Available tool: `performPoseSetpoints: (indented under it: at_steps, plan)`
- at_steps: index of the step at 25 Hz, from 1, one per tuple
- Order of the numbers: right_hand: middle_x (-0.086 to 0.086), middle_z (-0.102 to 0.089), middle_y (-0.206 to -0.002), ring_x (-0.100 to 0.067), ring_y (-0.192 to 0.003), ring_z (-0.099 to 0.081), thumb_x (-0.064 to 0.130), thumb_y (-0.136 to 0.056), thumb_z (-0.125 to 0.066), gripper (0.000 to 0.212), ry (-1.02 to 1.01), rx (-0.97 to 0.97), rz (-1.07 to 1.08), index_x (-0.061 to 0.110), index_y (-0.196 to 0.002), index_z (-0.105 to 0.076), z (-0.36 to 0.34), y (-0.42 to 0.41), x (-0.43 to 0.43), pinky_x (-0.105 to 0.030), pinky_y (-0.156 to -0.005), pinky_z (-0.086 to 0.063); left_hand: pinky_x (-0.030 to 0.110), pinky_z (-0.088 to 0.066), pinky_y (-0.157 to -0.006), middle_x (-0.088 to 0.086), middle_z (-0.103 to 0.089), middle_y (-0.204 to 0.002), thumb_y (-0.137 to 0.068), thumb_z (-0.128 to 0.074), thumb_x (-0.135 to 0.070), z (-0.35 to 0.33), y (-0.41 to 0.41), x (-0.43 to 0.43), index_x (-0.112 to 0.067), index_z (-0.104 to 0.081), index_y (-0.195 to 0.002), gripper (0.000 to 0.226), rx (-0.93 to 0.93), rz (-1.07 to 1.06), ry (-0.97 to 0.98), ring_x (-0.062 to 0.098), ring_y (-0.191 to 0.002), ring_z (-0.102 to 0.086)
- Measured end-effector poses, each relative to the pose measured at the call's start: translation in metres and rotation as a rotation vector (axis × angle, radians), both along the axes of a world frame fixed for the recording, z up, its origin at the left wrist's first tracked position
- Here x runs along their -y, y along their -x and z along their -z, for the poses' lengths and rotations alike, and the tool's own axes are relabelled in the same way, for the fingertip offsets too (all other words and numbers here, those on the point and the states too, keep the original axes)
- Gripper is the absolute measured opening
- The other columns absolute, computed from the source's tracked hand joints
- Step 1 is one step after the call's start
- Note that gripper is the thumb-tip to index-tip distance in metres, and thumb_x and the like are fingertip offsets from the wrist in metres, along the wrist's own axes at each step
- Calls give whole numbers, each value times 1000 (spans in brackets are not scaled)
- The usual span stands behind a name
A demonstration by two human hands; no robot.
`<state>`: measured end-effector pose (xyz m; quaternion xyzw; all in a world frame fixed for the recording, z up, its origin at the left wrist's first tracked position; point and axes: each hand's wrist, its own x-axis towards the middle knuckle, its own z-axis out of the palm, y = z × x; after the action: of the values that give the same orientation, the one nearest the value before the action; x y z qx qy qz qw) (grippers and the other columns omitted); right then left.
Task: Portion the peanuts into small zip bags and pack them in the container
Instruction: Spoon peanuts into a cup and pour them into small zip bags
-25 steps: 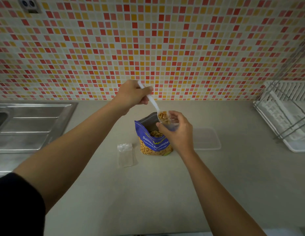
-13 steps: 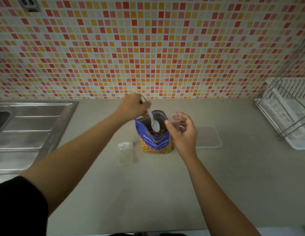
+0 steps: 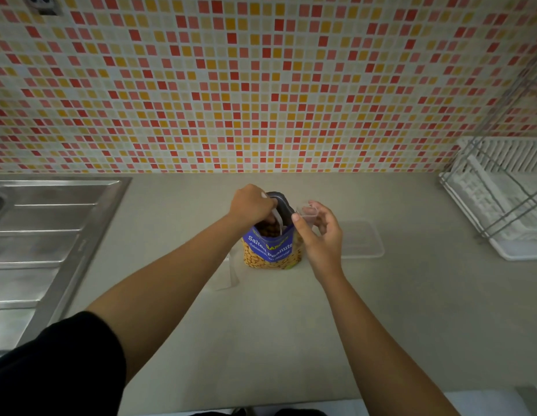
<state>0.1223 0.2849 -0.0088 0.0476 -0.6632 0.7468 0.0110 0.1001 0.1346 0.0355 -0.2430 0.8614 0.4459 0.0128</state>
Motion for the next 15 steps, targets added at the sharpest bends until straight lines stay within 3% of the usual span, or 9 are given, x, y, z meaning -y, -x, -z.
performPoseSetpoints:
  at_steps: [5, 8, 12, 15]
  plan:
    - [9, -64, -102, -1, -96, -60, 15, -78, -73, 39, 0, 1, 3, 17, -113, -57, -1, 6, 1, -9, -74, -48, 37, -57, -85, 12, -73, -74, -86, -63, -23, -7, -9, 9, -7, -61, -84, 16, -42, -149, -281, 26, -79, -72]
    - [11, -64, -107, -2, -101, -59, 22, -77, -74, 40, -45, 4, 5, 21, -114, -58, 0, 7, -1, -16, -83, -50, 32, -56, -85, 6, -69, -63, -88, -63, -24, -8, -14, 17, -6, -62, -87, 18, -70, -184, -346, 18, -67, -68]
    - [13, -63, -104, 9, -94, -59, 19, -79, -73, 39, -53, 5, -18, 19, -115, -57, -1, 3, -4, -9, -74, -49, 16, -55, -60, 9, -69, -72, -89, -61, -23, -11, -20, 26, -2, -60, -101, 24, -84, -238, -440, 9, -52, -63]
    - [14, -61, -104, 6, -97, -58, 17, -79, -72, 39, -64, -23, -19, 19, -114, -56, -4, 3, -9, -5, -68, -46, 14, -52, -54, 10, -66, -70, -90, -60, -20, -10, -25, 34, 1, -58, -103, 25, -106, -285, -516, 7, -43, -58]
